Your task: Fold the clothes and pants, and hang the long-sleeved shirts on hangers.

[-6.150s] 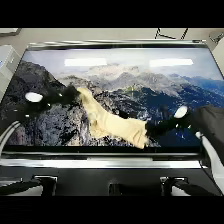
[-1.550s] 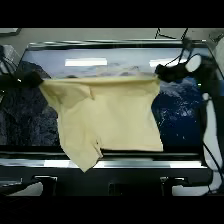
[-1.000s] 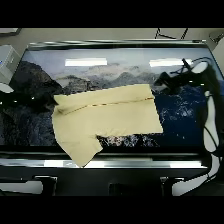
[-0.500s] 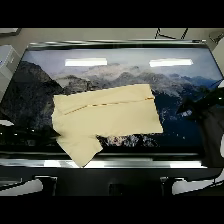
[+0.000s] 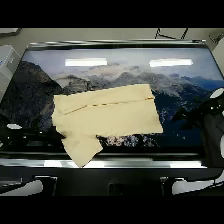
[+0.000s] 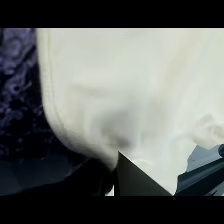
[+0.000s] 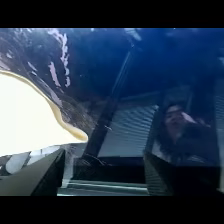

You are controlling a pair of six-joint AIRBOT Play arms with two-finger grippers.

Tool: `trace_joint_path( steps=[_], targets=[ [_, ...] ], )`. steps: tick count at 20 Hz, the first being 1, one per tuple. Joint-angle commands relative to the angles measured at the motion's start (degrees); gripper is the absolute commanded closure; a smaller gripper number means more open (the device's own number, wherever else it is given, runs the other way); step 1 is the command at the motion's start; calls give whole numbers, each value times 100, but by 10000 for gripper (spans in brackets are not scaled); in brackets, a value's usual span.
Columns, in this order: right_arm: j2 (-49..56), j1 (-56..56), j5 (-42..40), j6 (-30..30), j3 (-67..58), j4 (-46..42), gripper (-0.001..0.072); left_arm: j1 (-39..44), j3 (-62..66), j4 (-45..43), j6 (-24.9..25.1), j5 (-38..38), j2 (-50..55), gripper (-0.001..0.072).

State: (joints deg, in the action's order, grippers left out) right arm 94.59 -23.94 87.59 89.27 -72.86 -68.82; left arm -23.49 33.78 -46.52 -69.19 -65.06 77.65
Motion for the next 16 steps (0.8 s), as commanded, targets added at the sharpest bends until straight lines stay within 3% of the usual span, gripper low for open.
trace_joint_path(
  steps=[1,6,7,10,13,16],
  targets=[
    [0,13,-785,-479,796,802,167,37,-4,26,0,-7,-173,680],
    [140,817,-962,-809,1014,881,176,35,-4,31,-90,-57,-332,680],
    [144,994,-1036,-804,1014,879,228,35,-4,31,-90,-59,-365,680],
    [122,1346,-863,-846,846,1010,679,33,219,28,-87,-330,-413,680],
    [-334,1344,-455,-925,-31,999,681,33,1259,153,-92,-745,-743,682],
    [-1235,1344,-745,-957,-1845,957,683,24,3449,638,-90,-756,-1506,682]
  ],
)
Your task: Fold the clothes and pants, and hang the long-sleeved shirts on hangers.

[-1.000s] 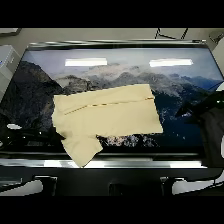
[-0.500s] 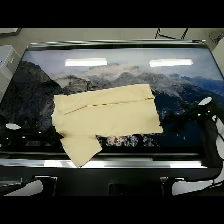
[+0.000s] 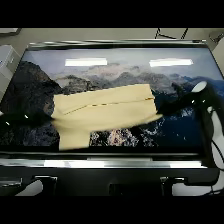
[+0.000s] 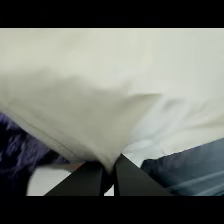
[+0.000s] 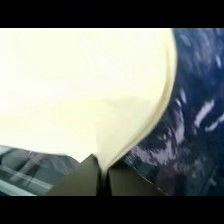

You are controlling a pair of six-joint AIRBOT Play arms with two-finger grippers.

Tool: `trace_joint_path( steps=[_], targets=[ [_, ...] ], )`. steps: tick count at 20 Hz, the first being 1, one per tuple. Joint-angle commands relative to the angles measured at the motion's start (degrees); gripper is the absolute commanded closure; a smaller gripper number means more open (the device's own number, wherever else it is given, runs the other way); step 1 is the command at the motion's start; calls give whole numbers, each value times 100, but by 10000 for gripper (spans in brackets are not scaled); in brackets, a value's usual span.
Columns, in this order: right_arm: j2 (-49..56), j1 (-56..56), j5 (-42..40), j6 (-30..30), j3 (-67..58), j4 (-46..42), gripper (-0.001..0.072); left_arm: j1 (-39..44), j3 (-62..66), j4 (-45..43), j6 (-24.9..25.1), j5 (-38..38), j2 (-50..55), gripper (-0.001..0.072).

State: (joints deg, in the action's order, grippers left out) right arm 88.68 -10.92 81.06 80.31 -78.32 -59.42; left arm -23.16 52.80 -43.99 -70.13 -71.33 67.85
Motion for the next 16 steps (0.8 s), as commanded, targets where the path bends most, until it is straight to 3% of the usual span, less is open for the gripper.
trace_joint_path(
  steps=[1,4,6,12,16],
  targets=[
    [-973,42,-369,-122,-1989,-59,682,-9,2562,485,7,15,-778,681],
    [-2031,42,-1351,-166,-3727,-885,681,-9,5235,201,28,686,-1325,680],
    [-2800,42,-1510,-157,-3954,-1178,681,-9,6271,-118,-111,789,-1665,680],
    [-4039,42,-1596,101,-3956,-1620,681,-9,6522,-175,-647,1589,-2612,681],
    [-4052,42,-1611,472,-3956,-2035,682,-9,6507,-435,-994,1276,-2490,681]
  ],
)
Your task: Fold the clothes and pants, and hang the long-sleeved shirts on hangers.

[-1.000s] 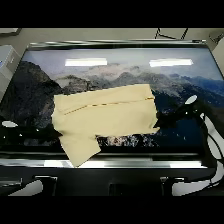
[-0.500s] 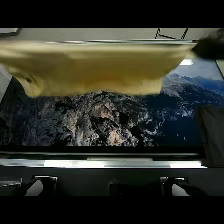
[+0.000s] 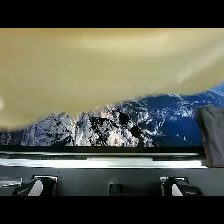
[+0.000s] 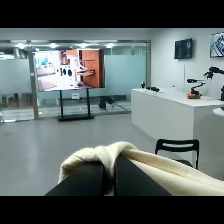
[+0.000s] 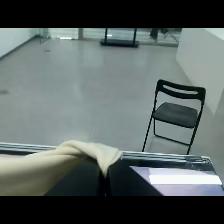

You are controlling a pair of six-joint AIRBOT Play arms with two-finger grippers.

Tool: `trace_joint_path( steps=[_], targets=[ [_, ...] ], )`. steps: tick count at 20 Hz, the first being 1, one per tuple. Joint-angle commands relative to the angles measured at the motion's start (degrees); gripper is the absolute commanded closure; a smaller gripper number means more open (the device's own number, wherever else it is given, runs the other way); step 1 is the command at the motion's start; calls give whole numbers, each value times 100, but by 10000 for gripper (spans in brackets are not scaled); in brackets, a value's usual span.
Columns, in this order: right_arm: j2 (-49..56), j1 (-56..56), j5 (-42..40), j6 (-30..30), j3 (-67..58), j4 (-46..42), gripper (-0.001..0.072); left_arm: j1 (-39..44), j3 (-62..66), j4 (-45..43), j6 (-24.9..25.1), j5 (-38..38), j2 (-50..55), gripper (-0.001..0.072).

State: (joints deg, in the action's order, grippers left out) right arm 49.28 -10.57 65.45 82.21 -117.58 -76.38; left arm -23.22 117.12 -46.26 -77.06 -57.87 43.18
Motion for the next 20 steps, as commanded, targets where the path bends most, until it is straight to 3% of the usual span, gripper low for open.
trace_joint_path(
  steps=[1,5,7,10,13,17,20],
  targets=[
    [-17,7,157,317,-31,-339,682,-2,70,-238,-313,-400,114,681],
    [997,11,2186,605,426,-315,682,76,-881,-238,-295,-2142,911,681],
    [1714,13,2538,527,1327,-177,683,372,-2164,-240,-24,-2273,1368,680],
    [2791,13,1644,433,2931,221,683,986,-4317,-240,463,-1279,2096,680],
    [4076,17,649,649,3565,774,683,1423,-5508,-173,509,214,3174,680],
    [5036,17,-1128,603,3563,1908,682,1543,-5066,431,514,1082,4616,680],
    [5062,15,-2647,605,3517,2002,682,1572,-4363,490,601,1628,5005,680]
  ],
)
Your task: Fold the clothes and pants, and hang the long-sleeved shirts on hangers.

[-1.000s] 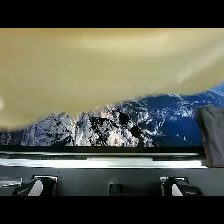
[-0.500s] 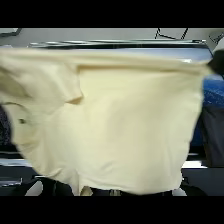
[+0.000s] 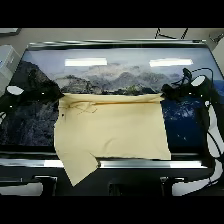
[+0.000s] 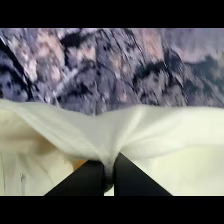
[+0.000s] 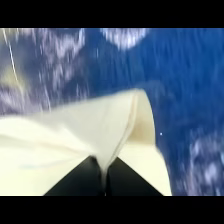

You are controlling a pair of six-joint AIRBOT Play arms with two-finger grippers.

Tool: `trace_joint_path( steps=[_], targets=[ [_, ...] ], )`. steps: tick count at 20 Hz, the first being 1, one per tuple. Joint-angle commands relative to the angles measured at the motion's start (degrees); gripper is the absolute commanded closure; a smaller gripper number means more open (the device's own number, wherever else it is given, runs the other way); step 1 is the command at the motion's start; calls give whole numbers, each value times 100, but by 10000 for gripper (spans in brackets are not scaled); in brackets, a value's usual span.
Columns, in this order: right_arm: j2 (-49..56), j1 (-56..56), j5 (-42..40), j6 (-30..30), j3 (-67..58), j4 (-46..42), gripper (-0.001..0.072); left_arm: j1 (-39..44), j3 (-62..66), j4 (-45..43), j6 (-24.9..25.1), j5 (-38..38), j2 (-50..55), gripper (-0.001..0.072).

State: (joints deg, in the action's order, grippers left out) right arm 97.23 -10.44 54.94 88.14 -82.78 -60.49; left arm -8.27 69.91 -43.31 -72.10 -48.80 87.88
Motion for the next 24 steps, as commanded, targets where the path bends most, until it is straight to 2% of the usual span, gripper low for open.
trace_joint_path(
  steps=[1,4,7,9,11,12,14,15,17,24],
  targets=[
    [267,0,-1915,15,15,413,682,111,520,197,236,949,570,680],
    [326,0,-2280,15,15,413,682,293,581,195,273,1600,625,680],
    [415,0,-1738,15,13,431,682,459,584,197,136,1436,876,680],
    [264,-81,-717,22,-129,428,681,413,605,184,188,798,682,680],
    [-76,-249,942,-48,-208,136,681,247,595,-369,98,-308,227,681],
    [-225,-264,1690,-90,-205,-332,681,175,570,-835,-236,-909,33,681],
    [-304,-216,2498,31,-31,-1272,681,164,332,-1759,-951,-2109,-162,680],
    [-299,-212,2579,90,177,-1423,681,190,125,-1987,-1073,-2476,-164,680],
    [-291,-216,2568,70,595,-1436,682,205,-339,-2039,-1034,-2618,-164,681],
    [-269,-210,2564,63,785,-1366,681,129,-636,-2142,-981,-2072,-96,680]
  ],
)
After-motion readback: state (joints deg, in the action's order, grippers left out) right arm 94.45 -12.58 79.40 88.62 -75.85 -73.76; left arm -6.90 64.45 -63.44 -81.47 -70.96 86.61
